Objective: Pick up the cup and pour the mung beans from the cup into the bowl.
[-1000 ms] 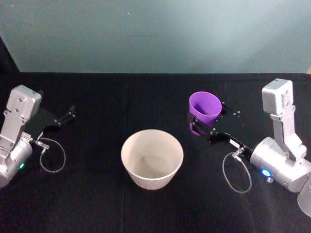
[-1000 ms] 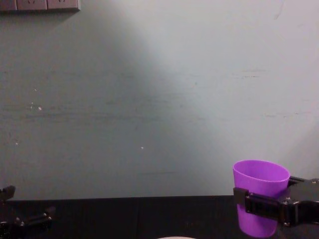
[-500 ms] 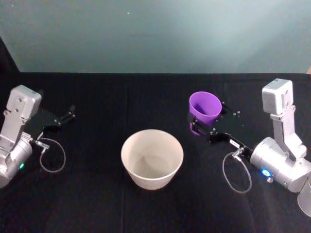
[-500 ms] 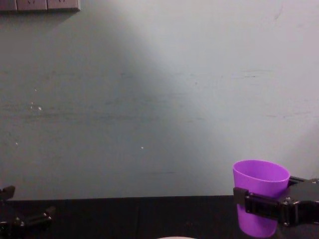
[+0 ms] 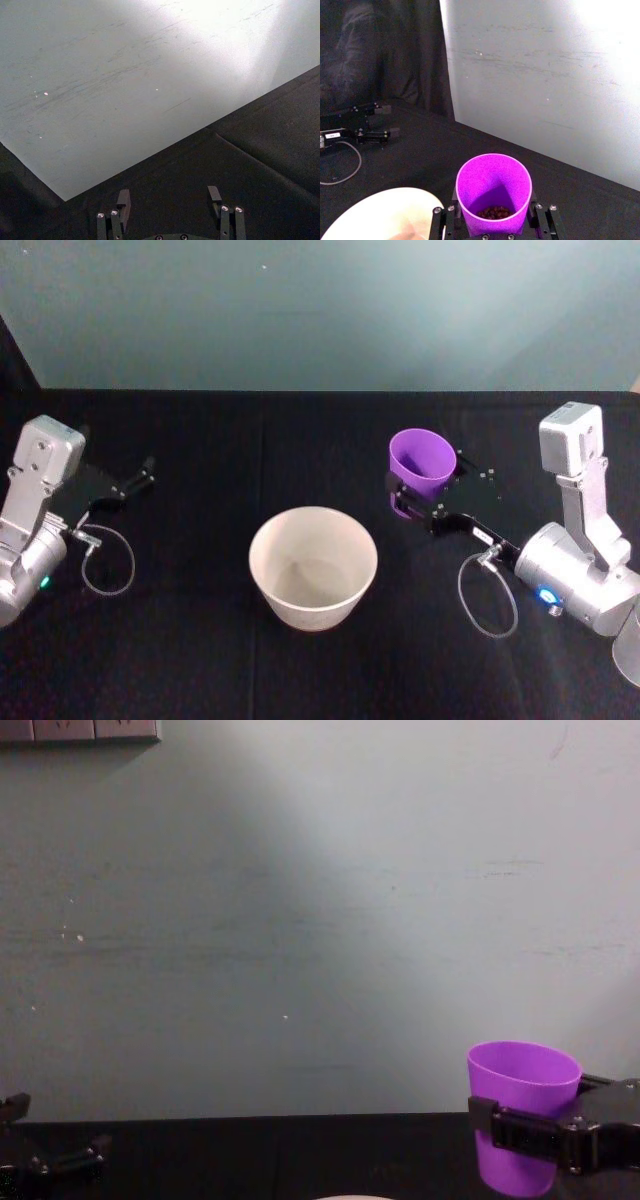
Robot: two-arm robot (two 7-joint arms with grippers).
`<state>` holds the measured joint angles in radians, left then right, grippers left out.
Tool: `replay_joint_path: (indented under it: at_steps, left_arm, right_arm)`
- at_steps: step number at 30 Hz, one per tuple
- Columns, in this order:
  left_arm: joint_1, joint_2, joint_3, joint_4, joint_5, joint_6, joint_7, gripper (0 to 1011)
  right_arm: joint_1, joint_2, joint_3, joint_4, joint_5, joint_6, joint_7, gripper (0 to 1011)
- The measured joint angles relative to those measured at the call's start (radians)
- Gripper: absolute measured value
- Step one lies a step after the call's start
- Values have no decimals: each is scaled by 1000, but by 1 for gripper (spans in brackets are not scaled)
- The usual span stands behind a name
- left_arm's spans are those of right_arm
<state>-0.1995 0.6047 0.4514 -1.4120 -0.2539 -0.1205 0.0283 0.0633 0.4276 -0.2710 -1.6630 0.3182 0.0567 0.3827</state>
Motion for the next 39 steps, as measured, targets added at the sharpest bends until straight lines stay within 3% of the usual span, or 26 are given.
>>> replay_joint_path:
  at_steps: [9,15,20,28,30,33,39]
  left_arm:
    - [0,0,0,0,0,0,0,1000]
    - [0,0,0,0,0,0,0,1000]
    - [0,0,0,0,0,0,0,1000]
    - [0,0,0,0,0,0,0,1000]
    - [0,0,0,0,0,0,0,1000]
    - [0,0,0,0,0,0,0,1000]
    - [0,0,0,0,0,0,0,1000]
  right_arm:
    - [0,0,0,0,0,0,0,721]
    - [11,27,-36,-29,-68,17,-15,721]
    - [27,46,-72,-59,-152,51,-33,721]
    - [65,69,-145,-116,-352,141,-68,721]
    - [69,70,-153,-120,-370,149,-71,721]
    - [94,79,-194,-135,-462,191,-78,721]
    - [131,83,-248,-149,-580,248,-76,721]
